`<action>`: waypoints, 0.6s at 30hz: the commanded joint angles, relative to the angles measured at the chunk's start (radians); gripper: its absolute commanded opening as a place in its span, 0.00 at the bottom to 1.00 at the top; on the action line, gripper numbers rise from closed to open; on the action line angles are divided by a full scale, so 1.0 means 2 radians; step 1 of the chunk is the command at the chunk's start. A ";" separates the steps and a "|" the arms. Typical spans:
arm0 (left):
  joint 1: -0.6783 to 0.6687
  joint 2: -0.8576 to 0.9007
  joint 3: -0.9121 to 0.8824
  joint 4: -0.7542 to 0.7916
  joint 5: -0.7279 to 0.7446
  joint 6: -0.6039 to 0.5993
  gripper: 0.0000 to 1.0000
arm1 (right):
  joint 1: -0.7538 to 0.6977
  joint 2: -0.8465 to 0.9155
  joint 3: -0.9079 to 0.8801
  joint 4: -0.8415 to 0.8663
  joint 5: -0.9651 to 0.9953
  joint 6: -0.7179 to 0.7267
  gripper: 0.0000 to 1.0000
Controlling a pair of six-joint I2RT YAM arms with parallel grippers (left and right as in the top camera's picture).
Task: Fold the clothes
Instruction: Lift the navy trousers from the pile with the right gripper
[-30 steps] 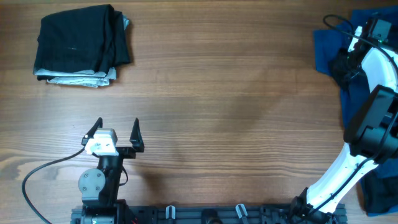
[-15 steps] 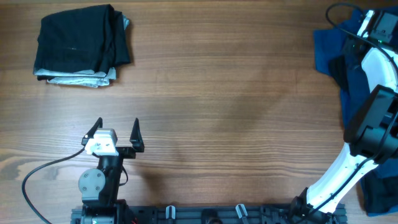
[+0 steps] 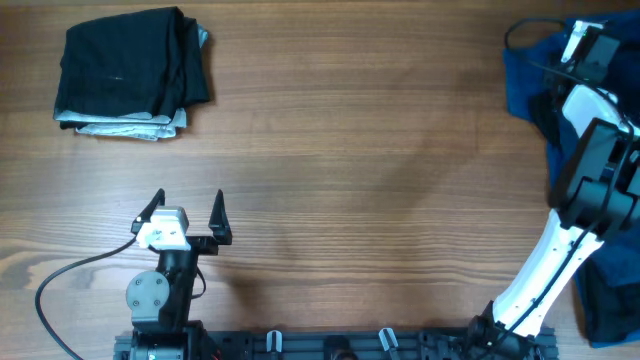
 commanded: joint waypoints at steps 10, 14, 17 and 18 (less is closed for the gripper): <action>0.001 -0.004 -0.003 -0.001 0.008 0.010 1.00 | 0.003 0.030 0.004 0.013 0.022 -0.007 0.68; 0.001 -0.004 -0.003 -0.001 0.008 0.010 1.00 | 0.003 0.030 0.004 0.010 0.022 0.008 0.43; 0.001 -0.004 -0.003 -0.001 0.008 0.010 1.00 | 0.003 0.029 0.004 0.011 0.036 0.008 0.22; 0.001 -0.004 -0.003 -0.001 0.008 0.010 1.00 | 0.003 0.027 0.005 0.018 0.057 0.006 0.16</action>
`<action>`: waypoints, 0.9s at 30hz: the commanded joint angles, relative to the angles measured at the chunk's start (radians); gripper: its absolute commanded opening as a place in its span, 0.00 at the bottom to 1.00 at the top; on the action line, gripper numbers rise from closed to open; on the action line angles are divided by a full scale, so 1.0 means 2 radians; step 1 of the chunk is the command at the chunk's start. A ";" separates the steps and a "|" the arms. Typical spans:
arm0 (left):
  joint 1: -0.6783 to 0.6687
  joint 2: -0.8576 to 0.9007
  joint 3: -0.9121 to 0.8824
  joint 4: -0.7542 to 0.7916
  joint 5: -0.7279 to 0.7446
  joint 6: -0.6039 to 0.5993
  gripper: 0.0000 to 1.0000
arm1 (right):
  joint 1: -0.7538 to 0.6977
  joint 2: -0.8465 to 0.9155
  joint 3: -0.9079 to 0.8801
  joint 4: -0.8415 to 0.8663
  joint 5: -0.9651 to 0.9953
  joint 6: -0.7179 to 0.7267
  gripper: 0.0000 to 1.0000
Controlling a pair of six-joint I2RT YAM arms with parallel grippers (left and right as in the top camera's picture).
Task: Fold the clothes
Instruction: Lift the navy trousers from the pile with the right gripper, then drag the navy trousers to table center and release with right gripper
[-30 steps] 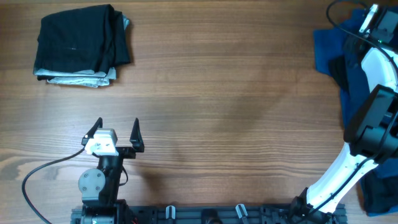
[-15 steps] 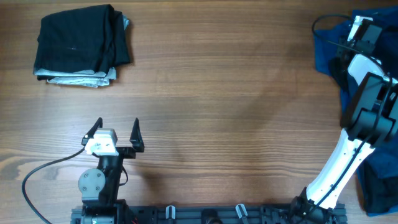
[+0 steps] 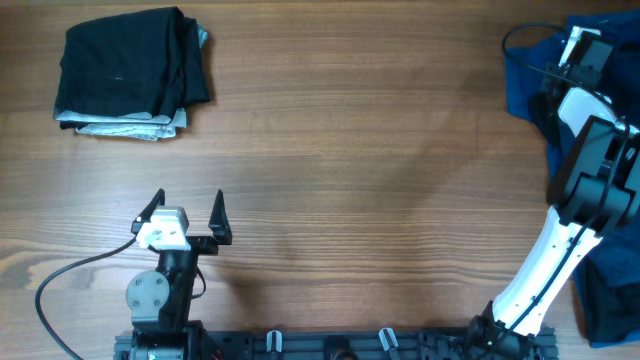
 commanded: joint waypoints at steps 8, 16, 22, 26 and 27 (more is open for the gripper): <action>0.001 -0.004 -0.003 -0.001 0.008 0.010 1.00 | 0.012 -0.048 0.005 0.000 0.045 -0.014 0.04; 0.001 -0.004 -0.003 -0.001 0.008 0.010 1.00 | 0.087 -0.103 0.005 -0.067 0.046 -0.015 0.04; 0.001 -0.004 -0.003 -0.001 0.008 0.010 1.00 | 0.208 -0.105 0.005 -0.144 0.044 0.028 0.04; 0.001 -0.004 -0.003 -0.001 0.008 0.010 1.00 | 0.309 -0.105 0.005 -0.168 -0.032 0.088 0.04; 0.001 -0.004 -0.003 -0.001 0.008 0.010 1.00 | 0.339 -0.105 0.005 -0.163 -0.056 0.109 0.04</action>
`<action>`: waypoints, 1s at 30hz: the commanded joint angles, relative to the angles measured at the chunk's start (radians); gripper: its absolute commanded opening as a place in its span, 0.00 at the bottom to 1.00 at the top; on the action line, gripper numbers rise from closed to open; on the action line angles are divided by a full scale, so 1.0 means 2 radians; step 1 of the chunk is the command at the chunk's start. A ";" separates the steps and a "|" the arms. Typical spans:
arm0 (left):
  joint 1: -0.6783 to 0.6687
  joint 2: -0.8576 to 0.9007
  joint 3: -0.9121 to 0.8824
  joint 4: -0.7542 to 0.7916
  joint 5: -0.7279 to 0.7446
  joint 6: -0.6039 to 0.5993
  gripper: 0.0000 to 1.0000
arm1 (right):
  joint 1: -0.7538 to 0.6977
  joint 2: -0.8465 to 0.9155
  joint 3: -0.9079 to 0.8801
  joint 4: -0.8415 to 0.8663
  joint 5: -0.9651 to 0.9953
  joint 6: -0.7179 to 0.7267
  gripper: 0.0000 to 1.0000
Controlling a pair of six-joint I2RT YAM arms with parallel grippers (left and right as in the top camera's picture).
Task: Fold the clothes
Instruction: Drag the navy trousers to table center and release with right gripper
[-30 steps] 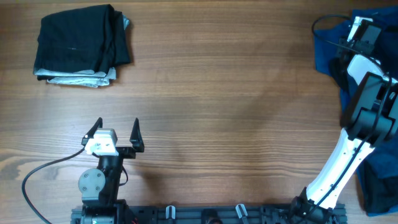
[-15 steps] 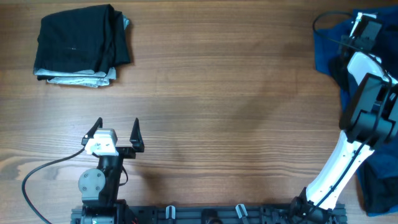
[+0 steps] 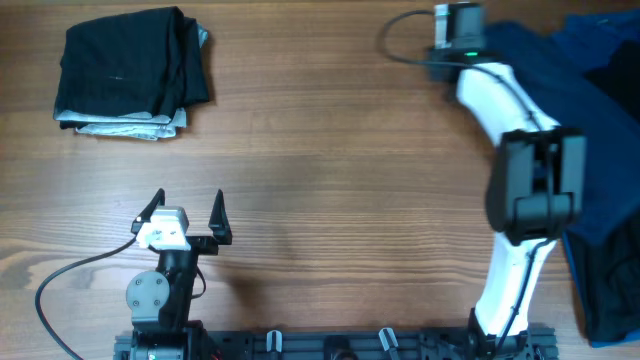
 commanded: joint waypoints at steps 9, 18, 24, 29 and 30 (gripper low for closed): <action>0.001 -0.004 -0.003 -0.001 0.008 0.010 1.00 | 0.288 -0.015 0.005 0.083 -0.140 0.154 0.17; 0.001 -0.004 -0.003 -0.001 0.008 0.010 1.00 | 0.330 -0.026 0.007 0.082 -0.050 0.113 0.22; 0.001 -0.004 -0.003 -0.001 0.008 0.010 1.00 | 0.270 -0.066 0.009 0.021 -0.101 0.167 0.16; 0.001 -0.004 -0.003 -0.001 0.008 0.010 1.00 | 0.238 -0.037 0.004 0.013 -0.126 0.236 0.04; 0.001 -0.004 -0.003 -0.001 0.008 0.010 1.00 | 0.236 -0.027 0.004 0.020 -0.137 0.236 0.04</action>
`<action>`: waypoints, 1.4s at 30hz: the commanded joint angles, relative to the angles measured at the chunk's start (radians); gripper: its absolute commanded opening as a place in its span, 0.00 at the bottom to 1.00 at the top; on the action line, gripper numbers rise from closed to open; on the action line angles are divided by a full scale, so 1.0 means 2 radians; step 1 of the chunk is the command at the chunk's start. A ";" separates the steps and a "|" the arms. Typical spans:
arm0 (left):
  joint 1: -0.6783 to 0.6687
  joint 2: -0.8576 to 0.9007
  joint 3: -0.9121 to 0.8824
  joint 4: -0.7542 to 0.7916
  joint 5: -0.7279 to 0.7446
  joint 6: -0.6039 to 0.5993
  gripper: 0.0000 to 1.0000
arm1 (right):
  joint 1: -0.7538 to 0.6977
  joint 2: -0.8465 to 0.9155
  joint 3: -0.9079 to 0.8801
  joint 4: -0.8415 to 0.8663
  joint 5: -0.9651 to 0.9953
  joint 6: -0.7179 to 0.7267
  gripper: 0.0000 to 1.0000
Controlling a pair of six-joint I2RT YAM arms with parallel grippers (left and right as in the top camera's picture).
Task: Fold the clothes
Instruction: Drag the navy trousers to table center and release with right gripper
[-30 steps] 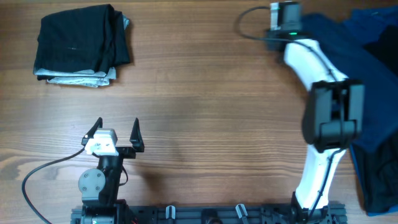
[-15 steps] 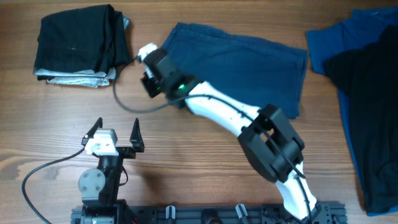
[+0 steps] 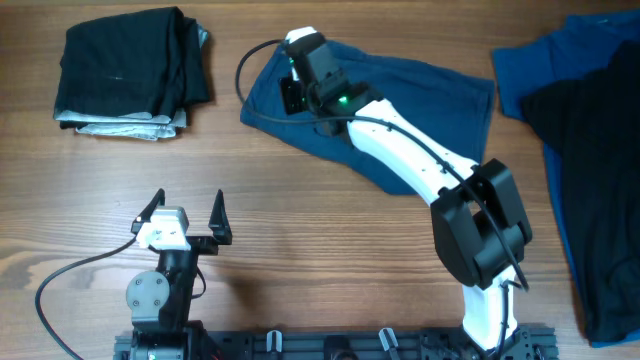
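Observation:
A dark blue garment (image 3: 420,90) lies spread and rumpled across the upper middle of the table. Its left end is bunched under my right gripper (image 3: 297,98), which reaches far to the left and is shut on the cloth. The fingers themselves are mostly hidden by the wrist. My left gripper (image 3: 188,212) rests near the front left, open and empty, well apart from the garment.
A folded stack of black and grey clothes (image 3: 130,70) sits at the back left. At the right edge lies a pile with another blue garment (image 3: 530,70) and a black one (image 3: 590,150). A black cable (image 3: 60,285) loops by the left arm's base.
My right gripper has moved from the top middle-right to the upper middle-left. The blue garment it holds now lies out across the table's middle, away from the pile.
My right gripper was first down in the clothes pile at the far right edge. Then it was left of the pile with blue cloth trailing behind it. Now that garment lies stretched over the table's middle. The left arm has stayed still and open throughout.

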 commanded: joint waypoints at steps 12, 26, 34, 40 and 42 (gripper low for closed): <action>0.001 -0.004 -0.003 -0.001 0.008 0.010 1.00 | 0.000 0.126 0.002 0.073 -0.101 0.058 0.04; 0.001 -0.004 -0.003 -0.001 0.008 0.010 1.00 | 0.032 0.127 0.002 -0.031 -0.240 0.075 0.06; 0.001 -0.004 -0.003 -0.001 0.008 0.010 1.00 | 0.047 0.126 0.002 -0.110 -0.298 0.072 0.08; 0.001 -0.004 -0.003 -0.001 0.008 0.010 1.00 | 0.011 0.083 0.017 -0.101 -0.305 0.069 0.18; 0.001 -0.004 -0.003 -0.001 0.008 0.010 1.00 | -0.007 0.045 0.018 -0.086 -0.305 0.061 0.23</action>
